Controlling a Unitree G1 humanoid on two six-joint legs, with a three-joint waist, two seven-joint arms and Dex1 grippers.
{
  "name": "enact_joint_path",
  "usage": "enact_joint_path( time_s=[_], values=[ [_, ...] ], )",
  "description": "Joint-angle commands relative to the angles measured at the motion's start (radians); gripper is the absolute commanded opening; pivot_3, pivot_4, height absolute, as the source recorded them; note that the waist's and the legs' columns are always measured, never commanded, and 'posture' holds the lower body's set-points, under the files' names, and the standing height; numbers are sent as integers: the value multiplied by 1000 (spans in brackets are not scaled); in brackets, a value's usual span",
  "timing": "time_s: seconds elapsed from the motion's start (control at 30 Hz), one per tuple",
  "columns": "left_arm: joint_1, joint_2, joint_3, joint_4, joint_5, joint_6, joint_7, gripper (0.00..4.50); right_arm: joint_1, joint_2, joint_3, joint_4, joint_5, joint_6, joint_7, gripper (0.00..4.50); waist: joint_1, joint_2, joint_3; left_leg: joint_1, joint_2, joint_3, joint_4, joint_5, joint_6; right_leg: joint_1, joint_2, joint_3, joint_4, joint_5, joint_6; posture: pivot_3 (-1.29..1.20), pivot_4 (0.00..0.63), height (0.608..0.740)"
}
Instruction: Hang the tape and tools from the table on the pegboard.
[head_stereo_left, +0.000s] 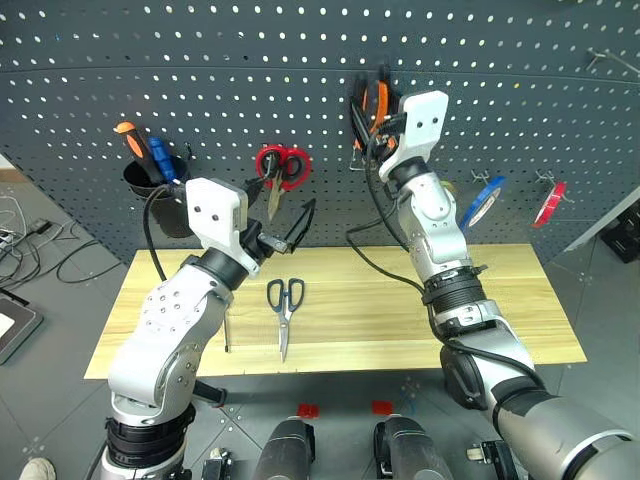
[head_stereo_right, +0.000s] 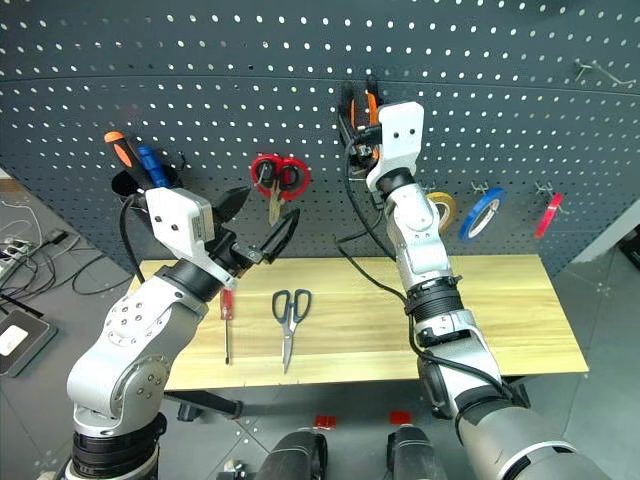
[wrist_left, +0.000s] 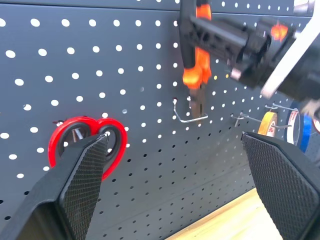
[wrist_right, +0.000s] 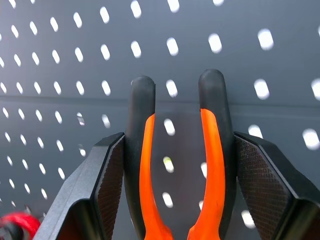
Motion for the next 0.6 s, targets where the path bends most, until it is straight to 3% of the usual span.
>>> enact_joint_path(
  time_s=[0.03,0.3,0.47,0.6],
  values=[
    [-13,0,5,-26,1,-11,-9,4500,-9,7,2,-20,-7,-49,-14,2992,0,0,0,0,0,0,0,0,0,0,0,0,0,0,0,26,153,740],
    [-21,-1,3,-24,0,-6,-12,4500,11,11,13,-6,-21,-34,-26,2992,-1,0,0,0,0,0,0,0,0,0,0,0,0,0,0,29,160,740],
    [-11,1,6,-29,-2,-3,-18,4500,18,4,11,-15,-15,-31,-19,4493,-1,0,0,0,0,-1,0,0,0,1,0,0,0,0,0,27,164,740],
    [-16,0,9,-25,-3,0,-19,4500,29,-1,12,-28,-9,-18,-10,4493,-1,0,0,1,0,-1,0,0,0,1,0,0,0,0,0,18,171,740]
  ],
)
